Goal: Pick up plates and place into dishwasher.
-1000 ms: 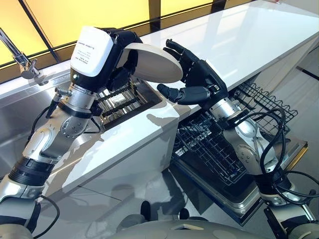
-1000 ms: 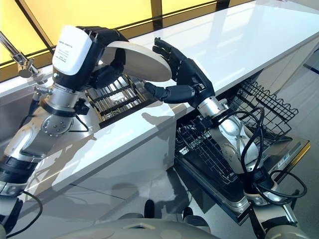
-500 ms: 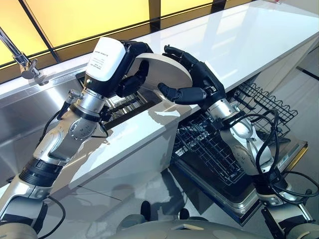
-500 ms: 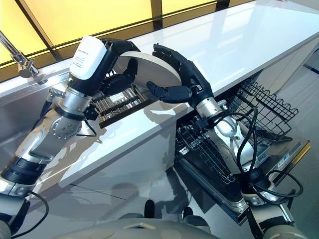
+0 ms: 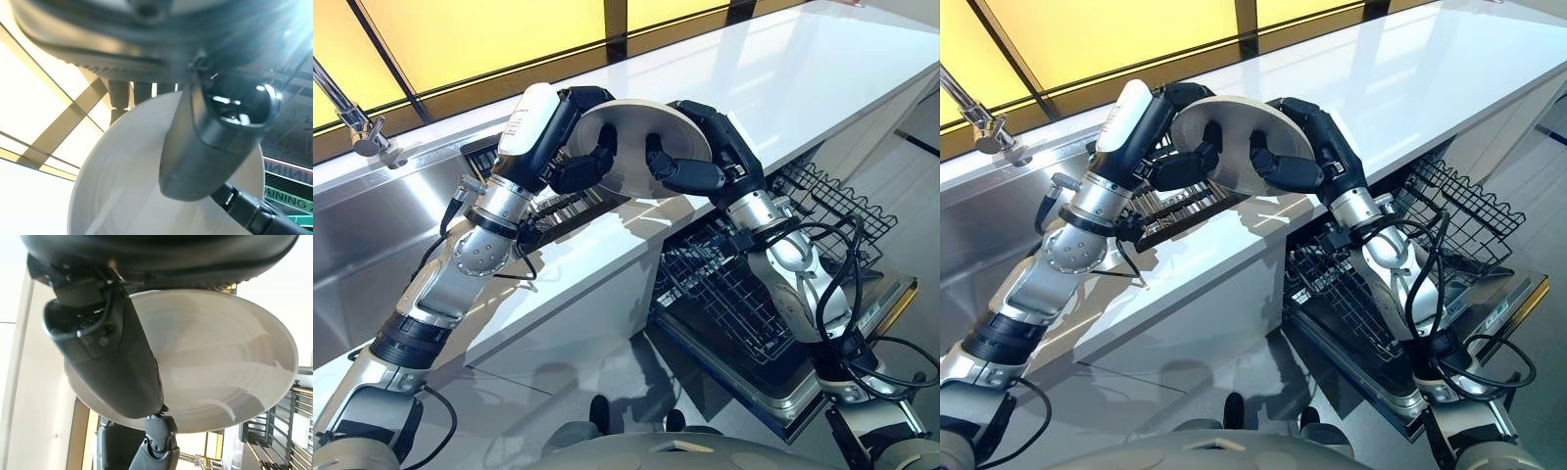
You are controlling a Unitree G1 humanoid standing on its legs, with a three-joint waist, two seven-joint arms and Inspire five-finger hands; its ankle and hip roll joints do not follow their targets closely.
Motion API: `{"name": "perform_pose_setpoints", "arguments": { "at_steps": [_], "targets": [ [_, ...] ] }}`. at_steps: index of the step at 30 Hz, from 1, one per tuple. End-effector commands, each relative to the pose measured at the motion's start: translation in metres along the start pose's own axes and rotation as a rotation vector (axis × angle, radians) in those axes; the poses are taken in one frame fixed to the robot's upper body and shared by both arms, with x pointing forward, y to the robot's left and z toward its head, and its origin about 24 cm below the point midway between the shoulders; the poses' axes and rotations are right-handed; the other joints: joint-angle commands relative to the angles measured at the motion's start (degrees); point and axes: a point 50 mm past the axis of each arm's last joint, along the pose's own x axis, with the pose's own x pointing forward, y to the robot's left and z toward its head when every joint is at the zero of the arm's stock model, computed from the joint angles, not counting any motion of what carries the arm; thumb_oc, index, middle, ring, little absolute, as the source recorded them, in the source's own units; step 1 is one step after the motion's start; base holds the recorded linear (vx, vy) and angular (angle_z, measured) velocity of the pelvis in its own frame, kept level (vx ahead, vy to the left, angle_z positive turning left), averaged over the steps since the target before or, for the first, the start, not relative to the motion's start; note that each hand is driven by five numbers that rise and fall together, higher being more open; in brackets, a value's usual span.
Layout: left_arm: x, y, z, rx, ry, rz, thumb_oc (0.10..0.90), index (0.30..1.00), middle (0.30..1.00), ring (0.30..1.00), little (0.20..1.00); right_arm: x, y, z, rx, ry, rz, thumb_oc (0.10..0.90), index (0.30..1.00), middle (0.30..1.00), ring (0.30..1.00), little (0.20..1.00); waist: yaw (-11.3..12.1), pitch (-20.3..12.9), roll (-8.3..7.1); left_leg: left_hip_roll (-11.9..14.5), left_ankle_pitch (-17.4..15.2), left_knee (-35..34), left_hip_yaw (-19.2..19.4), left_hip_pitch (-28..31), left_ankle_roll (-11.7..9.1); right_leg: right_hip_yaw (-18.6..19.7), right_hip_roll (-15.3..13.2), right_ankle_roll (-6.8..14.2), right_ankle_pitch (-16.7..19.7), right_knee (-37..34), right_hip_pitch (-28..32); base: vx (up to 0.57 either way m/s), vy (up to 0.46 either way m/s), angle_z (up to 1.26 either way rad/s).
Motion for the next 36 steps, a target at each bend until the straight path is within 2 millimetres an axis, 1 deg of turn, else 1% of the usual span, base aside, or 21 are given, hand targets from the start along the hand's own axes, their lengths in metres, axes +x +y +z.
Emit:
{"name": "perform_pose_setpoints", "arguments": {
  "at_steps": [1,7,8,10,11,12,15,17,18,20,21,23,24,25,26,29,30,31,32,33,36],
  "targets": [
    [0.029,0.038,0.036,-0.096,-0.24,0.267,0.8,0.9,0.9,0.9,0.9,0.022,0.014,0.057,0.011,-0.316,0.093,0.1,0.3,0.3,0.3,0.2,-0.57,-4.43,-0.11,-3.05,-7.76,0.11,0.79,4.13,1.58,-0.83,4.2,-0.82,-2.24,2.5,0.12,0.0,0.0,0.0],
    [0.022,0.037,0.023,-0.358,-0.145,0.258,0.8,0.9,0.9,0.9,0.9,0.015,0.001,0.051,-0.053,-0.293,0.015,0.1,0.3,0.3,0.3,0.2,-0.93,-4.55,-0.19,-2.95,-7.84,0.11,1.12,4.34,1.47,-0.31,4.37,-0.74,-1.82,1.84,0.37,0.0,0.0,0.0],
    [0.021,0.037,0.02,-0.411,-0.128,0.256,0.8,0.9,0.9,0.9,0.9,0.014,-0.005,0.052,-0.087,-0.299,-0.026,0.1,0.3,0.3,0.3,0.2,-1.09,-4.53,-0.19,-2.92,-7.86,0.11,1.23,4.38,1.45,-0.16,4.41,-0.72,-1.72,1.75,0.36,0.01,0.005,-0.04],
    [0.019,0.038,0.018,-0.465,-0.115,0.262,0.8,0.9,0.9,0.9,0.9,0.012,-0.014,0.055,-0.148,-0.311,-0.09,0.1,0.3,0.3,0.3,0.2,-1.26,-4.49,-0.19,-2.88,-7.91,0.11,1.39,4.44,1.47,0.04,4.49,-0.73,-1.66,1.7,0.35,0.01,0.006,-0.05],
    [0.017,0.041,0.016,-0.498,-0.106,0.27,0.8,0.9,0.9,0.9,0.9,0.009,-0.022,0.058,-0.215,-0.329,-0.15,0.1,0.3,0.3,0.3,0.2,-1.42,-4.41,-0.16,-2.86,-7.96,0.11,1.54,4.51,1.52,0.29,4.55,-0.74,-1.59,1.65,0.32,0.0,0.0,0.0],
    [0.015,0.042,0.015,-0.508,-0.103,0.272,0.8,0.9,0.9,0.9,0.9,0.006,-0.027,0.059,-0.242,-0.337,-0.183,0.1,0.3,0.3,0.3,0.2,-1.53,-4.39,-0.17,-2.87,-7.98,0.11,1.58,4.53,1.54,0.41,4.57,-0.74,-1.58,1.65,0.31,0.0,0.0,0.0],
    [0.007,0.048,0.012,-0.515,-0.095,0.287,0.8,0.9,0.9,0.9,0.9,-0.009,-0.052,0.07,-0.428,-0.396,-0.367,0.1,0.3,0.3,0.3,0.2,-1.9,-4.34,-0.03,-2.85,-8.16,0.11,1.89,4.61,1.64,1.06,4.74,-0.69,-1.56,1.65,0.2,0.01,0.011,-0.09],
    [-0.002,0.055,0.01,-0.495,-0.085,0.292,0.8,0.9,0.9,0.9,0.9,-0.027,-0.073,0.077,-0.556,-0.431,-0.541,0.1,0.3,0.3,0.3,0.2,-2.28,-4.21,0.04,-2.88,-8.38,0.11,2.08,4.82,1.78,1.46,4.86,-0.61,-1.64,1.81,0.14,0.02,0.011,-0.15],
    [-0.004,0.055,0.01,-0.489,-0.082,0.292,0.8,0.9,0.9,0.9,0.9,-0.03,-0.077,0.078,-0.575,-0.434,-0.573,0.1,0.3,0.3,0.3,0.2,-2.3,-4.21,0.06,-2.86,-8.42,0.11,2.14,4.85,1.79,1.53,4.88,-0.59,-1.66,1.85,0.13,0.02,0.01,-0.08],
    [-0.014,0.062,0.006,-0.46,-0.064,0.301,0.8,0.9,0.9,0.9,0.9,-0.053,-0.099,0.078,-0.651,-0.429,-0.752,0.1,0.3,0.3,0.3,0.2,-2.67,-4.0,0.22,-2.87,-8.61,0.11,2.28,5.01,1.97,1.95,4.94,-0.48,-1.73,2.03,0.05,0.02,0.011,-0.05],
    [-0.015,0.062,0.005,-0.458,-0.062,0.301,0.8,0.9,0.9,0.9,0.9,-0.055,-0.101,0.077,-0.653,-0.423,-0.767,0.1,0.3,0.3,0.3,0.2,-2.65,-4.03,0.23,-2.86,-8.63,0.11,2.31,5.04,1.98,1.99,4.94,-0.46,-1.74,2.04,0.06,0.02,0.012,-0.04],
    [-0.027,0.068,0.001,-0.446,-0.044,0.314,0.8,0.9,0.9,0.9,0.9,-0.077,-0.118,0.067,-0.668,-0.349,-0.905,0.1,0.3,0.3,0.3,0.2,-2.87,-3.92,0.44,-2.87,-8.74,0.11,2.42,5.19,2.05,2.23,4.94,-0.3,-1.77,2.13,0.04,0.02,0.015,-0.05],
    [-0.03,0.069,0.0,-0.442,-0.038,0.317,0.8,0.9,0.9,0.9,0.9,-0.083,-0.121,0.064,-0.668,-0.324,-0.935,0.1,0.3,0.3,0.3,0.2,-2.88,-3.92,0.49,-2.88,-8.76,0.11,2.43,5.18,2.08,2.27,4.93,-0.28,-1.76,2.11,0.02,0.01,0.014,-0.06],
    [-0.036,0.072,-0.001,-0.432,-0.028,0.327,0.8,0.9,0.9,0.9,0.9,-0.093,-0.127,0.057,-0.649,-0.282,-0.979,0.1,0.3,0.3,0.3,0.2,-2.94,-3.83,0.56,-2.9,-8.78,0.11,2.45,5.17,2.13,2.31,4.9,-0.21,-1.72,2.08,-0.01,0.01,0.007,-0.07],
    [-0.038,0.072,-0.002,-0.429,-0.024,0.332,0.8,0.9,0.9,0.9,0.9,-0.096,-0.128,0.055,-0.643,-0.264,-0.992,0.1,0.3,0.3,0.3,0.2,-2.96,-3.88,0.57,-2.9,-8.78,0.11,2.46,5.16,2.13,2.31,4.9,-0.18,-1.71,2.07,-0.02,0.01,0.006,-0.09],
    [-0.054,0.078,-0.008,-0.407,0.023,0.382,0.8,0.9,0.9,0.9,0.9,-0.115,-0.136,0.033,-0.609,-0.13,-1.062,0.1,0.3,0.3,0.3,0.2,-3.15,-3.99,0.74,-2.83,-9.23,0.11,2.5,5.32,2.1,2.21,4.74,0.04,-2.03,1.86,0.16,0.02,0.008,-0.06],
    [-0.06,0.08,-0.013,-0.409,0.05,0.403,0.8,0.9,0.9,0.9,0.9,-0.122,-0.136,0.022,-0.599,-0.077,-1.084,0.1,0.3,0.3,0.3,0.2,-3.23,-3.73,0.78,-2.78,-8.7,0.11,2.68,5.15,2.1,2.05,4.67,-0.02,-1.69,2.11,-0.13,0.04,0.009,-0.04],
    [-0.062,0.079,-0.014,-0.41,0.06,0.408,0.8,0.9,0.9,0.9,0.9,-0.124,-0.136,0.019,-0.599,-0.062,-1.088,0.1,0.3,0.3,0.3,0.2,-3.24,-3.85,0.81,-2.79,-9.16,0.11,2.55,5.32,2.09,2.12,4.66,0.07,-2.1,2.01,0.1,0.0,0.0,0.0],
    [-0.068,0.078,-0.02,-0.426,0.093,0.431,0.8,0.9,0.9,0.9,0.9,-0.131,-0.135,0.002,-0.597,0.026,-1.087,0.1,0.3,0.3,0.3,0.2,-3.19,-3.65,0.86,-2.81,-9.21,0.11,2.51,5.32,2.12,1.98,4.57,0.13,-2.19,2.08,0.09,0.03,0.002,-0.03],
    [-0.069,0.078,-0.022,-0.428,0.1,0.436,0.8,0.9,0.9,0.9,0.9,-0.132,-0.135,-0.001,-0.592,0.045,-1.086,0.1,0.3,0.3,0.3,0.2,-3.21,-3.61,0.86,-2.83,-9.2,0.11,2.5,5.34,2.14,1.96,4.56,0.13,-2.2,2.08,0.13,0.0,0.0,0.0],
    [-0.08,0.075,-0.031,-0.427,0.168,0.486,0.8,0.9,0.9,0.9,0.9,-0.139,-0.127,-0.03,-0.487,0.183,-1.059,0.1,0.3,0.3,0.3,0.2,-3.2,-3.19,0.89,-2.86,-9.12,0.11,2.54,5.38,2.29,1.56,4.35,0.11,-2.12,2.11,0.16,0.0,0.0,0.0]
  ]
}}
